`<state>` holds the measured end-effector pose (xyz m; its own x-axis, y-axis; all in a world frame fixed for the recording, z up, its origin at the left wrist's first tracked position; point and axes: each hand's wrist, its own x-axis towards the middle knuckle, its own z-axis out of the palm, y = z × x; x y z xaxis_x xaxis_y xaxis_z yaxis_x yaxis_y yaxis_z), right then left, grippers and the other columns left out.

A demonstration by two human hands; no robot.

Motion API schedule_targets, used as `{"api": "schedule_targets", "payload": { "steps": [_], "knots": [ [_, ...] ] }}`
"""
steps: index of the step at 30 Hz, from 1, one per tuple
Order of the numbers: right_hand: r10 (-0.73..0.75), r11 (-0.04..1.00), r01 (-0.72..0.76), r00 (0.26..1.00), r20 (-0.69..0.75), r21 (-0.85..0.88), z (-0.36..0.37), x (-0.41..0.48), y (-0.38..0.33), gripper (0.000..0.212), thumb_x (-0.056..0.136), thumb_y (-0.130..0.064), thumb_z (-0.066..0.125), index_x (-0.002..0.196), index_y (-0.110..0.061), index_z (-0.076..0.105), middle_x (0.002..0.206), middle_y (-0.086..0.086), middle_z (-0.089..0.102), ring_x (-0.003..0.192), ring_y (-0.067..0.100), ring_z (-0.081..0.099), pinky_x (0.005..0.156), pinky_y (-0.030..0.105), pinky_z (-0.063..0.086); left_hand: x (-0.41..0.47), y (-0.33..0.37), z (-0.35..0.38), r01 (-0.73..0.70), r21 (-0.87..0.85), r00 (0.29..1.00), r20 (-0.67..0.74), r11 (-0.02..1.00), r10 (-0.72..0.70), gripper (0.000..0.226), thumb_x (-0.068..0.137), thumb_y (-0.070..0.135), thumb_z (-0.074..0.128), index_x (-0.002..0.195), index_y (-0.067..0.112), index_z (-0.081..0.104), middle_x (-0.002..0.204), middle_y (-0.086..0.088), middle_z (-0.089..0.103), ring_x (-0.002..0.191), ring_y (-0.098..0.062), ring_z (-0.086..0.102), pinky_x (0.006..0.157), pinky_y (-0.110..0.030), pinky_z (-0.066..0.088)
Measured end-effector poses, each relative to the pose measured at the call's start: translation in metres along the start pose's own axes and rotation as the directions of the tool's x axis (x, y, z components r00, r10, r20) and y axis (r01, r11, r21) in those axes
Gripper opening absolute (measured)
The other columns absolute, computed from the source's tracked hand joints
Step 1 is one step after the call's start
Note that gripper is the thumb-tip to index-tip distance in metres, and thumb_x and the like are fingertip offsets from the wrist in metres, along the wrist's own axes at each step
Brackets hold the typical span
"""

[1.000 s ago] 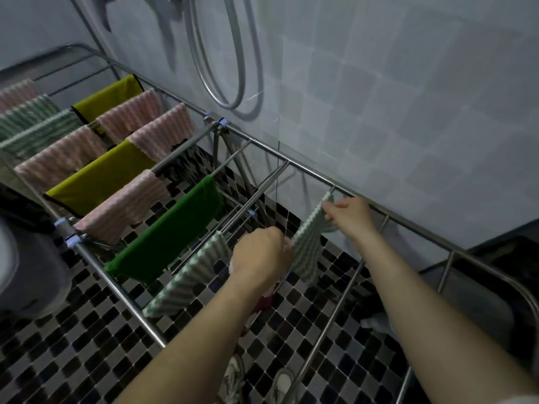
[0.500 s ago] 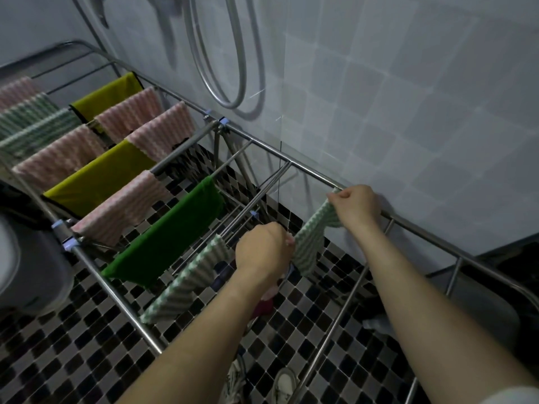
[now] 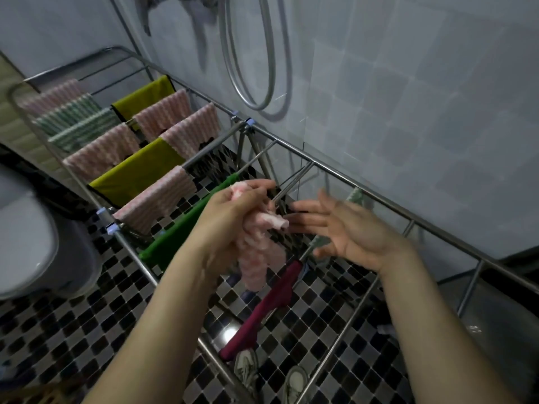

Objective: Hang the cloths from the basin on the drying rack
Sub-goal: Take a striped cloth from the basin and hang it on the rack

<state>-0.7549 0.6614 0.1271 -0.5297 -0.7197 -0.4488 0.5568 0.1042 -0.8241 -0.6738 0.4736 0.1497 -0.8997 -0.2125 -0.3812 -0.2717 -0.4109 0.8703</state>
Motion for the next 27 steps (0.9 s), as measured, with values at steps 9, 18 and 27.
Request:
{"api": "schedule_targets", "payload": {
  "steps": [9, 18, 27],
  "knots": [
    [-0.139, 0.979, 0.131, 0.990, -0.037, -0.159, 0.055, 0.008, 0.000, 0.029, 0.076, -0.028, 0.071, 0.101, -0.013, 0.072, 0.099, -0.002, 0.074, 0.089, 0.005, 0.068, 0.066, 0.026, 0.054, -0.015, 0.001, -0.011, -0.063, -0.110, 0.998, -0.037, 0.992, 0.060, 0.027, 0.096, 0.015, 0.054, 0.120, 0.004, 0.059, 0.096, -0.015, 0.070, 0.077, -0.022, 0.068, 0.071, -0.037, 0.059],
    [-0.260, 0.955, 0.223, 0.947, -0.191, -0.196, 0.047, 0.013, -0.017, 0.003, 0.087, -0.007, 0.065, 0.090, -0.006, 0.065, 0.097, 0.011, 0.068, 0.088, 0.017, 0.067, 0.064, 0.027, 0.057, -0.025, -0.004, -0.032, -0.101, 0.375, 0.985, -0.096, 0.922, 0.147, 0.018, 0.091, 0.016, 0.063, 0.107, 0.023, 0.066, 0.103, -0.007, 0.068, 0.083, -0.017, 0.066, 0.065, -0.026, 0.055],
    [-0.355, 0.805, 0.184, 0.911, -0.209, -0.564, -0.002, 0.041, -0.022, 0.015, 0.090, -0.006, 0.063, 0.082, -0.017, 0.059, 0.065, -0.008, 0.070, 0.064, 0.009, 0.067, 0.071, 0.035, 0.057, -0.013, -0.022, -0.048, -0.146, 0.725, 0.950, -0.088, 0.673, 0.300, 0.003, 0.086, 0.023, 0.070, 0.086, 0.023, 0.067, 0.083, 0.005, 0.070, 0.077, -0.007, 0.066, 0.066, -0.020, 0.051]
  ]
}}
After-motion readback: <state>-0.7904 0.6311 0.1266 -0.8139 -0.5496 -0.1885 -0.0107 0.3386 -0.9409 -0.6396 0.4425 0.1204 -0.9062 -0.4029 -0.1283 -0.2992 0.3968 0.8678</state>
